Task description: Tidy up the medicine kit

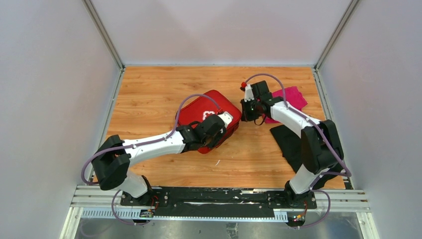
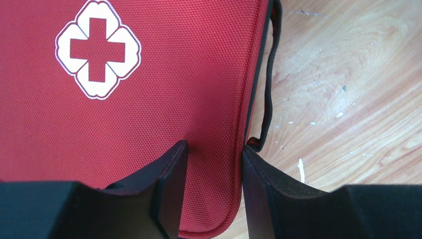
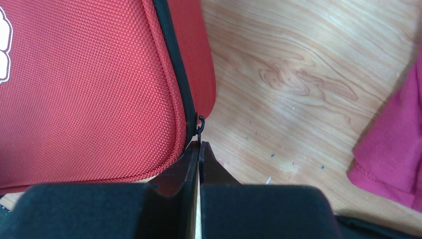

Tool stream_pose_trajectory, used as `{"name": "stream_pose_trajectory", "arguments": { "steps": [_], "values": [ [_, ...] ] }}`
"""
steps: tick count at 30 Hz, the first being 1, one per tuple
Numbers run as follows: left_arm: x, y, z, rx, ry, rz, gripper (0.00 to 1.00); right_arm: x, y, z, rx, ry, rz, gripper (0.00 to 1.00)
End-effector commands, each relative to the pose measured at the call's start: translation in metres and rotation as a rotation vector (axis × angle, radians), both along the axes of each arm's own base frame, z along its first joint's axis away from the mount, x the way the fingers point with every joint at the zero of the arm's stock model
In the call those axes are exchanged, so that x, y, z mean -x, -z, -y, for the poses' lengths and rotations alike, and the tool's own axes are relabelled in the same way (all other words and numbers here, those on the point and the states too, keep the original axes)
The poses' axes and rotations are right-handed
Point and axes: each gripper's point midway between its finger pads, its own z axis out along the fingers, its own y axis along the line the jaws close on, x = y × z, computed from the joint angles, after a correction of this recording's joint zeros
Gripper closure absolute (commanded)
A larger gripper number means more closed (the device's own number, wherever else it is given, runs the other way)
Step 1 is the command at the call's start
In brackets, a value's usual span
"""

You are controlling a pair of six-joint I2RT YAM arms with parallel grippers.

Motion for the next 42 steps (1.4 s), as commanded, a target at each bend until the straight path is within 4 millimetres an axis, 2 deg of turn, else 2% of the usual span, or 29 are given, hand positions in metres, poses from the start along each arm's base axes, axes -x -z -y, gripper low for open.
{"name": "stream_pose_trajectory", "arguments": {
  "steps": [1, 4, 9, 14, 19, 33, 42],
  "values": [
    [0.001, 0.03, -0.015, -0.049, -0.089, -0.031, 0.56, 0.032, 0.012, 0.024, 0.062, 0.043, -0.087, 1.0],
    [0.001, 0.033, -0.015, -0.05, -0.095, -0.036, 0.56, 0.044, 0.007, 0.022, 0.031, 0.025, -0.092, 1.0],
    [0.001, 0.04, -0.013, -0.053, -0.098, -0.052, 0.56, 0.065, -0.006, 0.007, -0.068, -0.072, -0.098, 1.0],
    [0.0, 0.041, -0.012, -0.048, -0.108, -0.049, 0.57, 0.09, -0.022, -0.004, -0.163, -0.178, -0.099, 1.0],
    [-0.001, 0.04, -0.01, -0.04, -0.11, -0.05, 0.57, 0.11, -0.028, -0.016, -0.237, -0.251, -0.128, 1.0],
    [0.0, 0.04, 0.0, -0.007, -0.096, -0.069, 0.57, 0.135, -0.036, -0.071, -0.393, -0.277, -0.127, 1.0],
    [0.004, 0.038, 0.007, 0.017, -0.059, -0.086, 0.56, 0.138, -0.041, -0.1, -0.481, -0.253, -0.125, 1.0]
  ]
}}
